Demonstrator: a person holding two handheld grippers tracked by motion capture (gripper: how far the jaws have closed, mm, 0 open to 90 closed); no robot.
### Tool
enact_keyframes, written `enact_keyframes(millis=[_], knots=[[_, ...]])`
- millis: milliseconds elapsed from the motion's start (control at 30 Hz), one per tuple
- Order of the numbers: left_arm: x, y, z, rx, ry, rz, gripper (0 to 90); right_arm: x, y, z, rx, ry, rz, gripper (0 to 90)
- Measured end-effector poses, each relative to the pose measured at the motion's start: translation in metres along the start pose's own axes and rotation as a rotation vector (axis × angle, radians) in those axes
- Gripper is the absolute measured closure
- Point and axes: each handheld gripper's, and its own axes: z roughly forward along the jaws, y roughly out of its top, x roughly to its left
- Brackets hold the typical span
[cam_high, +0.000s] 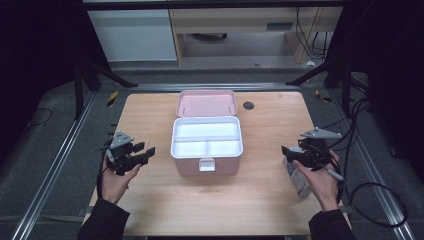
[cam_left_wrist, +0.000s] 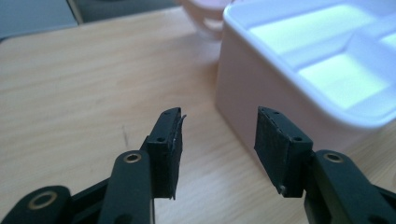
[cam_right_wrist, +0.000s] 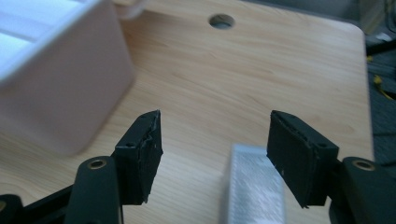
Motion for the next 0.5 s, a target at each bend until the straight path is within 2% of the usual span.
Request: enact_keyframes(millis=[133, 333, 400, 500], knots=[[-0.015, 0.017, 0.008, -0.015, -0.032, 0.029, 49.4, 0.019, 0.016, 0.006, -0.041, 0.079, -0.023, 36.8], [-0.033, 0.029, 0.033, 0.015, -0.062, 0.064, 49.1, 0.053, 0.038, 0.026, -0.071, 0.18, -0.055, 38.7], [-0.037, 0.03, 0.04, 0.033, -0.072, 0.074, 50.2, 0.063, 0.042, 0.035, -0.066, 0.2, -0.067, 39.3], [-0.041, 0.029, 0.049, 0.062, -0.064, 0.085, 52.9, 0.076, 0.045, 0.048, -0.047, 0.215, -0.088, 40.4]])
